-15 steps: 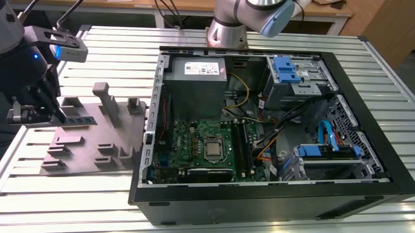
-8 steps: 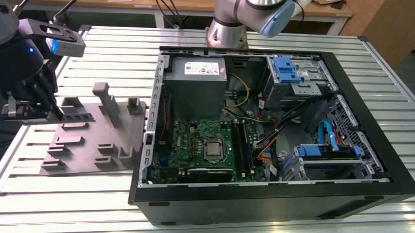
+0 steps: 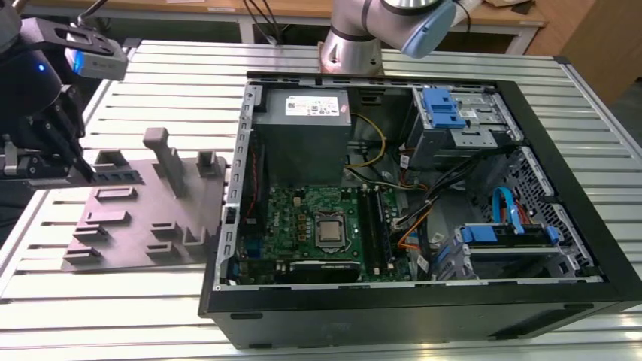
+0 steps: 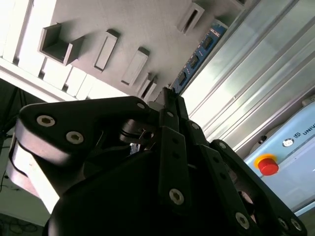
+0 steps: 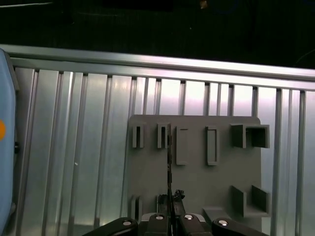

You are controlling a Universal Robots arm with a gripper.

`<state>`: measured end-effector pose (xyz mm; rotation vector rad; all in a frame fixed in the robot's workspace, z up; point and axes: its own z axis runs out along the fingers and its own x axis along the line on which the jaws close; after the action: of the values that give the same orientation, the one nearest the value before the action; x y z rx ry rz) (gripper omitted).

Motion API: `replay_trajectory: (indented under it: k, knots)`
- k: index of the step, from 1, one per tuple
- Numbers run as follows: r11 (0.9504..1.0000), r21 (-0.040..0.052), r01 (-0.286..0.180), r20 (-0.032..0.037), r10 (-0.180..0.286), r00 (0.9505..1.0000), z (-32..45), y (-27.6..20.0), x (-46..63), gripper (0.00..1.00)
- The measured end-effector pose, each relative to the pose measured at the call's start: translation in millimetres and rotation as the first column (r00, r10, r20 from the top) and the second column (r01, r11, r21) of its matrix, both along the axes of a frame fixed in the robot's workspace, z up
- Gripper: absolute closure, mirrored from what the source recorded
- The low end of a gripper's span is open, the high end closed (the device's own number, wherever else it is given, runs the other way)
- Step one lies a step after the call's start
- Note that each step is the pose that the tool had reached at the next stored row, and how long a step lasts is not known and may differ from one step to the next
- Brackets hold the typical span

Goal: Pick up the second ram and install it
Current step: 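Pick up the second ram and move it above second insertion slot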

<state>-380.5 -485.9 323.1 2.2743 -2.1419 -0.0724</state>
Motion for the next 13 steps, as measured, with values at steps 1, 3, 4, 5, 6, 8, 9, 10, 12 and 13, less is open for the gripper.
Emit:
replay_trajectory:
  k: [1, 3, 4, 5, 6, 8, 9, 10, 12, 13]
  knots:
    - [1.0000, 0.0000, 0.000, 0.0000, 0.000, 1.0000, 1.6, 0.0, 0.0, 0.86]
    - [1.0000, 0.0001, 0.000, 0.0001, 0.000, 1.0000, 4.8, 0.0, 0.0, 0.86]
    - [1.0000, 0.0000, 0.000, 0.0000, 0.000, 1.0000, 6.5, 0.0, 0.0, 0.86]
    - [1.0000, 0.0000, 0.000, 0.0000, 0.000, 1.0000, 8.3, 0.0, 0.0, 0.86]
    - [1.0000, 0.0000, 0.000, -0.0001, 0.000, 1.0000, 10.1, 0.0, 0.0, 0.86]
    - [1.0000, 0.0000, 0.000, 0.0000, 0.000, 1.0000, 13.7, 0.0, 0.0, 0.86]
    - [1.0000, 0.0000, 0.000, 0.0000, 0.000, 1.0000, 15.2, 0.0, 0.0, 0.86]
    - [1.0000, -0.0001, 0.000, -0.0001, 0.000, 1.0000, 16.6, 0.0, 0.0, 0.86]
    - [1.0000, 0.0000, 0.000, 0.0000, 0.000, 1.0000, 19.8, 0.0, 0.0, 0.86]
    - [1.0000, 0.0000, 0.000, 0.0000, 0.000, 1.0000, 21.5, 0.0, 0.0, 0.86]
